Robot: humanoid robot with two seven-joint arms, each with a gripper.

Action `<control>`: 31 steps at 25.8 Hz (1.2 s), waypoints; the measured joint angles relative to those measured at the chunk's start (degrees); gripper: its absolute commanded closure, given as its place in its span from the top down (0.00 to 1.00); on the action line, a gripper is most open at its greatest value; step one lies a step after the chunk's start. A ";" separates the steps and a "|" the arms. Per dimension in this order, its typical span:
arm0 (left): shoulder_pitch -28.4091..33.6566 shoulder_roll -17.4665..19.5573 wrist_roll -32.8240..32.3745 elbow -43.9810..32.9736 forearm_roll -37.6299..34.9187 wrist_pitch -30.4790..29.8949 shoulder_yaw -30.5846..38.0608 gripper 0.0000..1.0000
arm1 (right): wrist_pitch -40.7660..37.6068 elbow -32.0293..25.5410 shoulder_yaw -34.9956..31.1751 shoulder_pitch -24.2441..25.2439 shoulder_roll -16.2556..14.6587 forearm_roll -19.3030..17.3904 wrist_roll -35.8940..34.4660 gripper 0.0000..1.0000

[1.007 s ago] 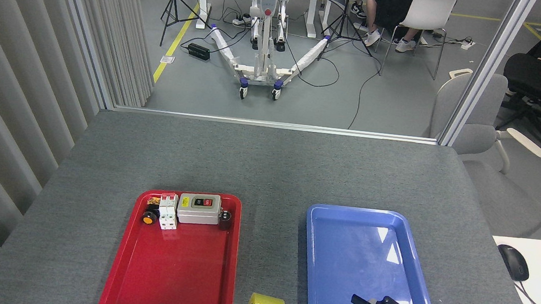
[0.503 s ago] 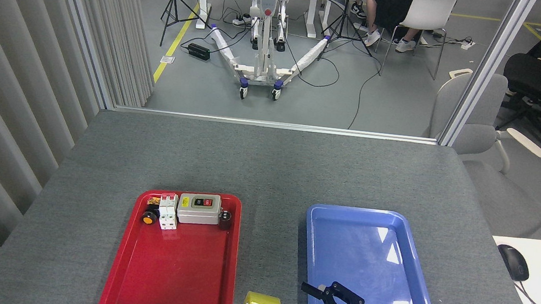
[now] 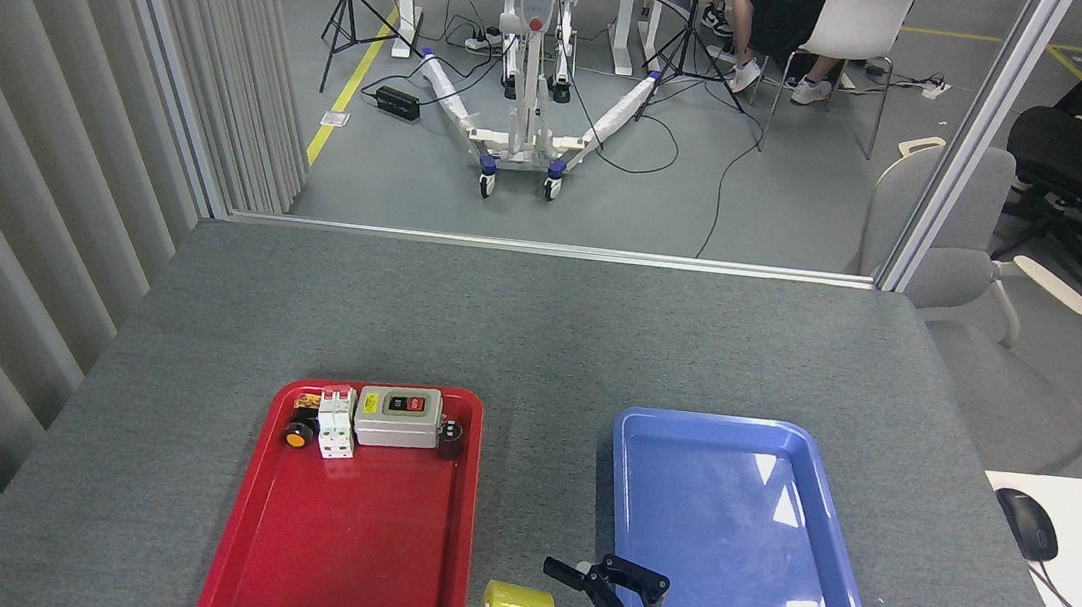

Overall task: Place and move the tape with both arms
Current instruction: 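Move the right gripper to the tape roll at the red tray's edge, then close the right gripper on the tape roll and release the left gripper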

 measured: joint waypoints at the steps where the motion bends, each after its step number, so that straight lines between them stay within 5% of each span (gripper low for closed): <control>1: 0.00 0.00 0.00 0.01 0.00 0.00 0.01 0.00 | 0.00 0.52 0.03 -0.46 0.32 -0.01 0.01 0.73; 23: -0.10 0.18 -0.22 0.38 0.13 0.33 0.98 0.00 | -2.22 4.07 2.96 -3.68 1.83 -0.13 -0.38 0.33; 31: -0.04 0.27 -0.34 0.41 0.46 -0.35 1.47 0.00 | -3.13 4.09 3.23 -4.50 1.81 -0.12 -0.04 0.32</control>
